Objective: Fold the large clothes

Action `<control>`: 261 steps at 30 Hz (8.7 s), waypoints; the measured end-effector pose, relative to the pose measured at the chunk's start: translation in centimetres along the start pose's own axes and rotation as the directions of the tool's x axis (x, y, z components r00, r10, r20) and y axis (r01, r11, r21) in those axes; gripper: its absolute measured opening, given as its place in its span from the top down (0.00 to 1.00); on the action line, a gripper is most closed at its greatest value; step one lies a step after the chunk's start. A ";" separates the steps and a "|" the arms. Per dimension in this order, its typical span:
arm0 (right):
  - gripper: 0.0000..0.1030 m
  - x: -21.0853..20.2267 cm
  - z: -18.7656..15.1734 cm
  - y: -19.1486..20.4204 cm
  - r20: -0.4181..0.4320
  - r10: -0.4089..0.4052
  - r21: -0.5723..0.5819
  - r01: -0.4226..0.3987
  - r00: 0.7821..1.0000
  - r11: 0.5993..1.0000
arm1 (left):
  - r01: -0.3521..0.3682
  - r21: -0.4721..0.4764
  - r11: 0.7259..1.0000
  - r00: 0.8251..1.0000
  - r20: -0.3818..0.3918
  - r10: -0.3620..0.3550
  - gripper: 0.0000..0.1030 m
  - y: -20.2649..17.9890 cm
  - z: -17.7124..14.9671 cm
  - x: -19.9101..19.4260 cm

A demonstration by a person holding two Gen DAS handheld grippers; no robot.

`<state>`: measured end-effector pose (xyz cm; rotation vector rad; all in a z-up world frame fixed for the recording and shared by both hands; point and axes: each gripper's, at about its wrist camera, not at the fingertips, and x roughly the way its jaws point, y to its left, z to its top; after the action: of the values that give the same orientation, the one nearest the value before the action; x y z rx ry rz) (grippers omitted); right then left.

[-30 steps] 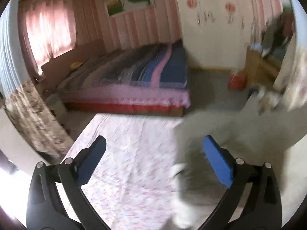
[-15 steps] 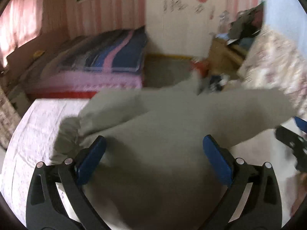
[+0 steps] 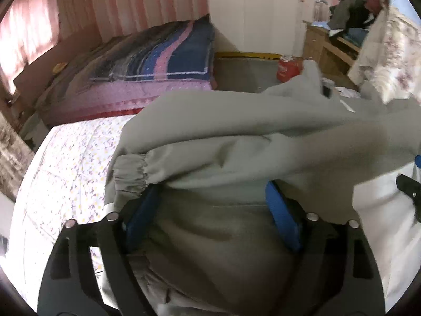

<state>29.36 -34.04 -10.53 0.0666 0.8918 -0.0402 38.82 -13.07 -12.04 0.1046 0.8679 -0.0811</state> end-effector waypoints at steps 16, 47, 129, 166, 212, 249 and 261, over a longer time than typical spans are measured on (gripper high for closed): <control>0.02 -21.9 -22.3 -11.4 0.130 -0.095 0.087 0.084 0.987 0.993 | 0.009 0.001 1.000 0.972 0.235 -0.009 0.03 13.3 -20.3 -23.8; 0.07 -26.8 -36.9 -8.9 0.117 -0.023 0.189 0.000 0.993 0.982 | 0.157 -0.029 0.987 0.986 0.067 -0.155 0.03 8.7 -39.2 -30.2; 0.24 -9.3 1.1 -12.8 0.236 -0.044 0.164 0.005 0.971 0.986 | 0.133 -0.068 0.989 0.980 0.161 -0.120 0.27 7.1 4.1 -5.3; 0.96 -23.5 -17.0 -9.3 0.368 0.027 0.044 -0.047 0.929 0.998 | 0.231 0.025 0.973 0.950 0.212 -0.231 0.92 10.1 -13.1 -18.8; 0.03 2.9 4.9 -0.3 -0.029 -0.031 0.012 0.032 0.999 0.999 | -0.003 0.068 0.998 1.000 0.004 0.002 0.03 -2.0 3.4 0.4; 0.02 -4.8 2.7 -10.4 0.116 -0.198 0.135 0.182 0.973 0.974 | 0.041 -0.106 0.993 0.997 0.064 -0.035 0.03 6.7 1.5 -3.2; 0.02 -12.9 -6.6 -13.5 0.132 -0.155 0.116 0.140 0.979 0.983 | 0.119 -0.027 0.993 0.974 0.199 -0.111 0.03 4.3 -6.5 -15.5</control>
<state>15.29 -46.92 -5.13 0.0956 0.7520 -0.2294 24.41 -7.59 -4.15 0.0089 0.6768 -0.1803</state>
